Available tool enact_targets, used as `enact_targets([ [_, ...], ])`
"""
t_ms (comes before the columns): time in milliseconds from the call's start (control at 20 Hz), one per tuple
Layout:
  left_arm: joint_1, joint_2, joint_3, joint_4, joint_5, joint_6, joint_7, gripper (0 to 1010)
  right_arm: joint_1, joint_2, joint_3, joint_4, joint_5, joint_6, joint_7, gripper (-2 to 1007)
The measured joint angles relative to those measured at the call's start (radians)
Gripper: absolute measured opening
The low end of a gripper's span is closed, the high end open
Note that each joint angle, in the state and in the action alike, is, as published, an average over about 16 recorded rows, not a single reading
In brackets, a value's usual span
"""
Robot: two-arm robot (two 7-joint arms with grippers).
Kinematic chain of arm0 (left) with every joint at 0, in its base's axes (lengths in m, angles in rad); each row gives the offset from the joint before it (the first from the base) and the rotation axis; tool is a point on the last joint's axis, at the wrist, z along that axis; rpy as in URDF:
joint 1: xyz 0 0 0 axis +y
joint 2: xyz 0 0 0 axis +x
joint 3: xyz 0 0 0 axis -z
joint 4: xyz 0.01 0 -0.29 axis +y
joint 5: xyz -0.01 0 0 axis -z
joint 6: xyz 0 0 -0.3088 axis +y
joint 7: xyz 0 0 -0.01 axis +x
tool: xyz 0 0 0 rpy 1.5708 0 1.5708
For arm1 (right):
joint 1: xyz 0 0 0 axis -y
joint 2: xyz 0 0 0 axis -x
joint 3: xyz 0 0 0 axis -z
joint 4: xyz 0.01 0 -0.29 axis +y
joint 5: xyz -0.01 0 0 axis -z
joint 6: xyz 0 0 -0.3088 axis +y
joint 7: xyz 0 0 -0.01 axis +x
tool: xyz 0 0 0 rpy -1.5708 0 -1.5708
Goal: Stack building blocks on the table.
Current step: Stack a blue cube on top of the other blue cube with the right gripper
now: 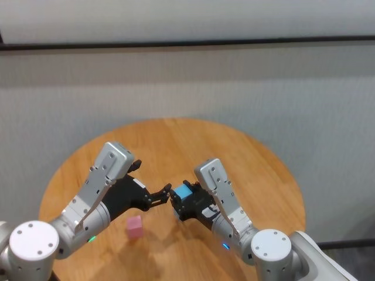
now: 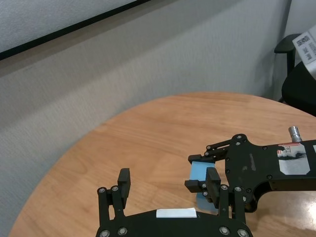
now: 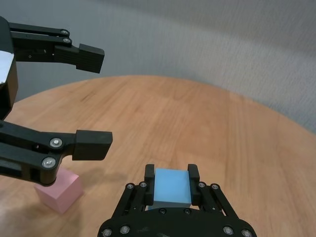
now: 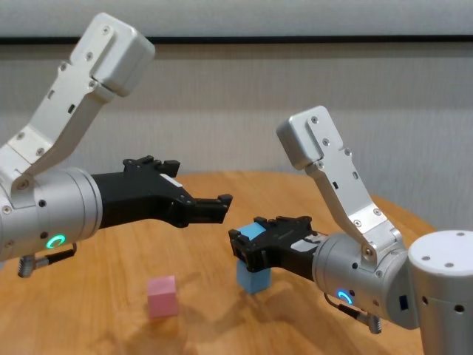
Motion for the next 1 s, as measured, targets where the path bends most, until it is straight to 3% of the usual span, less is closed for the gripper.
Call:
enact_targets([
  [1000,0.0,0.0,0.0,0.0,0.0,0.0,0.0,1002,-0.017,0.005,-0.001,-0.028,0.004,0.024,0.006,377],
])
